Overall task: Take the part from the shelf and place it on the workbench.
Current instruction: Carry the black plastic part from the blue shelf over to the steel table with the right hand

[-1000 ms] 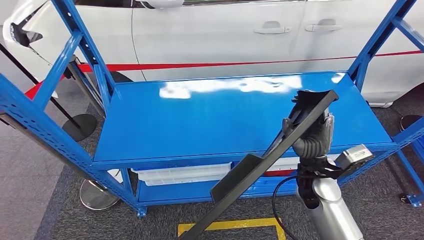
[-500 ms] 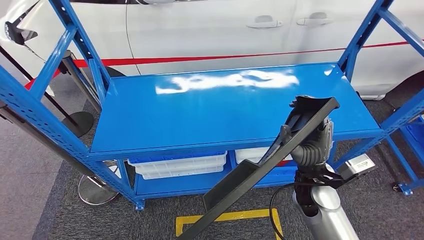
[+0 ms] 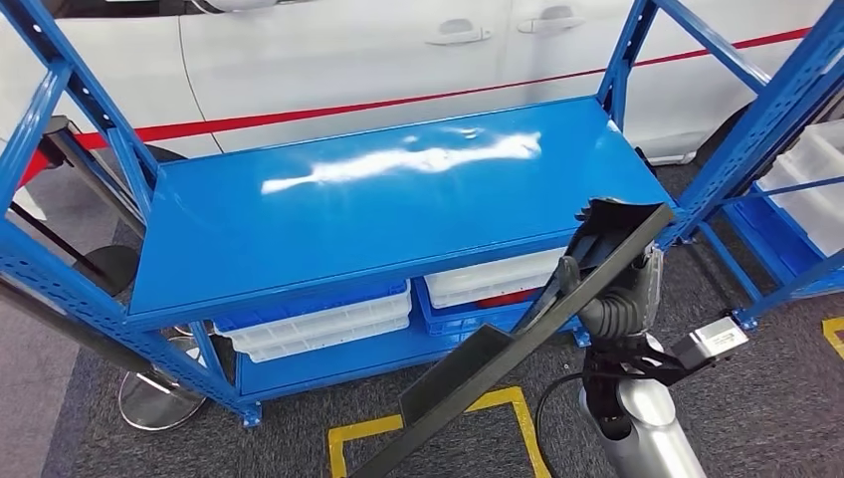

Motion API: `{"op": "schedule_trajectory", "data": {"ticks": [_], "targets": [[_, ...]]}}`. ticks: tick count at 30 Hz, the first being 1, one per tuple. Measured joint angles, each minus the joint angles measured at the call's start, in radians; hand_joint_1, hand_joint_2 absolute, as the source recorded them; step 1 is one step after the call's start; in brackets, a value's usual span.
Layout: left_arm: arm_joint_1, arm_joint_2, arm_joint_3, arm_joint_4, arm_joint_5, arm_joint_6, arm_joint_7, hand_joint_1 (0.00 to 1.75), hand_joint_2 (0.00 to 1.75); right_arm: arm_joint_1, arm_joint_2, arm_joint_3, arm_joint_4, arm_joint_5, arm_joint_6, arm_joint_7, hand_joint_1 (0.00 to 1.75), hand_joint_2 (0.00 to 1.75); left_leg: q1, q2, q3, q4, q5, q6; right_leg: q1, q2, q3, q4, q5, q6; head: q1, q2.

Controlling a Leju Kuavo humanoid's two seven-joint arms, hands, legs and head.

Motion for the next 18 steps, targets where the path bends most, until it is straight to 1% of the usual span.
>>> {"op": "schedule_trajectory", "data": {"ticks": [1, 2, 3, 4, 5, 6, 7, 8, 9, 10, 11, 12, 13, 14, 15, 16, 17, 18], "targets": [[-0.001, -0.001, 0.0, 0.0, -0.002, 0.0, 0.003, 0.0, 0.0, 0.012, 0.002, -0.008, -0.004, 0.003, 0.0, -0.002, 1.75, 1.75, 0.001, 0.011, 0.001, -0.009, 0.007, 0.003, 0.0, -0.001, -0.002, 0.0, 0.001, 0.006, 0.0, 0.0], [-0.002, -0.001, 0.0, 0.0, -0.003, 0.0, 0.004, 0.0, 0.0, 0.025, 0.003, -0.02, -0.009, 0.006, 0.001, -0.003, 1.75, 1.75, 0.004, 0.023, 0.0, -0.018, 0.015, 0.007, 0.001, -0.016, -0.009, 0.01, -0.009, 0.011, 0.001, 0.0], [-0.002, -0.002, 0.001, 0.0, -0.004, 0.0, 0.004, 0.0, 0.0, 0.036, 0.005, -0.034, -0.014, 0.008, 0.004, -0.003, 1.75, 1.75, 0.007, 0.037, -0.003, -0.027, 0.024, 0.011, 0.002, -0.037, -0.023, 0.037, -0.032, 0.016, 0.001, 0.0], [0.0, -0.003, 0.001, 0.0, -0.004, -0.001, 0.005, 0.0, 0.0, 0.048, 0.007, -0.051, -0.019, 0.008, 0.008, -0.003, 1.75, 1.75, 0.009, 0.051, -0.007, -0.031, 0.03, 0.013, 0.0, -0.064, -0.044, 0.087, -0.068, 0.02, 0.001, 0.0], [0.002, -0.003, 0.003, 0.0, -0.004, -0.001, 0.005, 0.0, 0.0, 0.061, 0.009, -0.071, -0.022, 0.006, 0.014, -0.003, 1.75, 1.75, 0.009, 0.065, -0.013, -0.031, 0.034, 0.015, -0.002, -0.083, -0.071, 0.151, -0.109, 0.026, 0.002, 0.0], [0.003, -0.003, 0.005, 0.0, -0.004, -0.002, 0.005, 0.0, 0.0, 0.077, 0.01, -0.097, -0.023, 0.001, 0.022, -0.004, 1.75, 1.75, 0.009, 0.08, -0.02, -0.03, 0.037, 0.014, -0.006, -0.092, -0.094, 0.214, -0.14, 0.032, 0.002, 0.0], [0.004, -0.004, 0.006, 0.0, -0.004, -0.003, 0.005, 0.0, 0.0, 0.094, 0.011, -0.129, -0.025, -0.007, 0.032, -0.004, 1.75, 1.75, 0.009, 0.095, -0.026, -0.029, 0.039, 0.013, -0.011, -0.097, -0.105, 0.255, -0.158, 0.038, 0.002, 0.0], [0.005, -0.004, 0.008, 0.0, -0.003, -0.003, 0.005, 0.0, 0.0, 0.112, 0.012, -0.162, -0.026, -0.015, 0.043, -0.004, 1.75, 1.75, 0.011, 0.109, -0.032, -0.026, 0.04, 0.011, -0.015, -0.101, -0.097, 0.26, -0.156, 0.044, 0.002, 0.0], [0.005, -0.004, 0.009, 0.0, -0.003, -0.003, 0.005, 0.0, 0.0, 0.129, 0.013, -0.196, -0.028, -0.023, 0.054, -0.004, 1.75, 1.75, 0.012, 0.124, -0.036, -0.022, 0.041, 0.009, -0.019, -0.107, -0.066, 0.223, -0.138, 0.049, 0.002, 0.0], [0.004, -0.005, 0.011, 0.0, -0.003, -0.003, 0.005, 0.0, 0.0, 0.144, 0.014, -0.231, -0.031, -0.031, 0.067, -0.005, 1.75, 1.75, 0.014, 0.137, -0.04, -0.015, 0.039, 0.005, -0.022, -0.123, -0.018, 0.154, -0.112, 0.053, 0.002, 0.0], [0.004, -0.005, 0.015, 0.0, -0.003, -0.003, 0.004, 0.0, 0.0, 0.157, 0.016, -0.265, -0.035, -0.036, 0.081, -0.006, 1.75, 1.75, 0.013, 0.148, -0.043, -0.008, 0.036, 0.0, -0.022, -0.145, 0.027, 0.086, -0.094, 0.052, 0.002, 0.0], [0.004, -0.005, 0.02, 0.0, -0.003, -0.003, 0.004, 0.0, 0.0, 0.171, 0.02, -0.298, -0.039, -0.041, 0.095, -0.007, 1.75, 1.75, 0.012, 0.159, -0.045, -0.001, 0.032, -0.007, -0.02, -0.161, 0.059, 0.033, -0.081, 0.047, 0.002, 0.0], [0.003, -0.005, 0.025, -0.001, -0.004, -0.002, 0.002, 0.0, 0.0, 0.186, 0.025, -0.333, -0.043, -0.044, 0.108, -0.009, 1.75, 1.75, 0.01, 0.168, -0.045, 0.003, 0.029, -0.014, -0.017, -0.171, 0.074, 0.005, -0.077, 0.039, 0.002, 0.0], [0.003, -0.004, 0.03, -0.001, -0.003, -0.001, 0.001, 0.0, 0.0, 0.202, 0.03, -0.364, -0.047, -0.047, 0.117, -0.01, 1.75, 1.75, 0.008, 0.176, -0.044, 0.005, 0.027, -0.021, -0.014, -0.169, 0.072, 0.001, -0.079, 0.029, 0.002, 0.0], [0.002, -0.004, 0.033, -0.001, -0.002, -0.001, -0.001, 0.0, 0.0, 0.219, 0.036, -0.393, -0.052, -0.049, 0.124, -0.012, 1.75, 1.75, 0.008, 0.186, -0.041, 0.005, 0.026, -0.027, -0.014, -0.157, 0.068, 0.001, -0.076, 0.021, 0.002, 0.0], [0.0, -0.004, 0.037, -0.001, -0.001, 0.0, -0.001, 0.0, 0.0, 0.234, 0.041, -0.419, -0.058, -0.05, 0.128, -0.013, 1.75, 1.75, 0.01, 0.186, -0.04, 0.007, 0.023, -0.033, -0.015, -0.147, 0.067, 0.0, -0.074, 0.013, 0.002, 0.0], [0.0, -0.004, 0.041, -0.001, 0.001, 0.0, -0.001, 0.0, 0.0, 0.245, 0.047, -0.444, -0.065, -0.051, 0.13, -0.013, 1.75, 1.75, 0.012, 0.172, -0.043, 0.018, 0.012, -0.039, -0.017, -0.137, 0.065, -0.001, -0.07, 0.006, 0.002, 0.0], [0.0, -0.004, 0.046, -0.001, 0.003, 0.0, 0.0, 0.0, 0.0, 0.253, 0.054, -0.466, -0.071, -0.051, 0.132, -0.014, 1.75, 1.75, 0.015, 0.149, -0.054, 0.046, -0.011, -0.044, -0.019, -0.127, 0.062, -0.003, -0.067, -0.001, 0.002, 0.0]]}}
